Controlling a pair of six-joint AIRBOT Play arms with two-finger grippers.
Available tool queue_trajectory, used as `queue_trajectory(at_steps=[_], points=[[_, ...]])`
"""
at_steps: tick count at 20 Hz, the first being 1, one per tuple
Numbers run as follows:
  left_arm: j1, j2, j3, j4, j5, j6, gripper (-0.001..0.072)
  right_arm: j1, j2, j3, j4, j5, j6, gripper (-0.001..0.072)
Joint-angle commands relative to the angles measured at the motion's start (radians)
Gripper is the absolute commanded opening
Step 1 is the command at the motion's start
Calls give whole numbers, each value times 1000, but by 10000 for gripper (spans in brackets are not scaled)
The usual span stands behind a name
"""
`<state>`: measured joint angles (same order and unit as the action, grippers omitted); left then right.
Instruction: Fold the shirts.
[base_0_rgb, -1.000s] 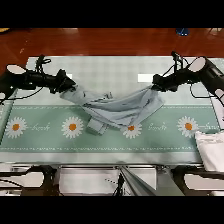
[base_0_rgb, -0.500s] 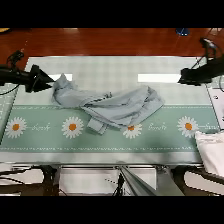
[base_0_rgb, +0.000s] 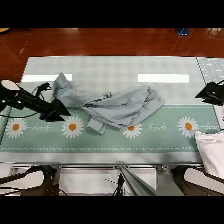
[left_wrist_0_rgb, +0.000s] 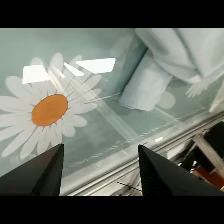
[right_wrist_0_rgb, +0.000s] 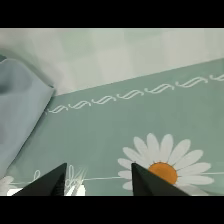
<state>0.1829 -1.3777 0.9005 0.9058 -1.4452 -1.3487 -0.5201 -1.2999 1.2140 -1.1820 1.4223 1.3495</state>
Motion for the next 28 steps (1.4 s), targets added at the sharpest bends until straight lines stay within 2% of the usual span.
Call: queue_trajectory(at_steps=[1,6,11,12,13,15,19,24,28], points=[[-142,-5,-84,-16,116,13,542,-26,2,-68,80,-7,-40,490],[-321,-52,-84,-23,251,-10,540,-26,2,-80,82,-17,-51,489],[-372,-112,-83,-157,316,-6,535,-26,2,-80,87,-16,-53,490],[-378,-123,-83,-177,331,-6,509,-26,2,-80,95,-16,-54,490],[-383,-132,-83,-193,346,-6,417,-26,2,-80,105,-16,-54,490],[-383,-138,-83,-200,352,3,20,-26,2,-80,110,-21,-59,490],[-383,-127,-75,-200,306,60,25,-26,2,-132,134,-93,-72,490],[-382,-58,-59,-200,292,111,25,-25,0,-357,407,-331,-96,490],[-380,-26,-23,-200,292,110,25,5,-20,-457,484,-405,-154,490]])
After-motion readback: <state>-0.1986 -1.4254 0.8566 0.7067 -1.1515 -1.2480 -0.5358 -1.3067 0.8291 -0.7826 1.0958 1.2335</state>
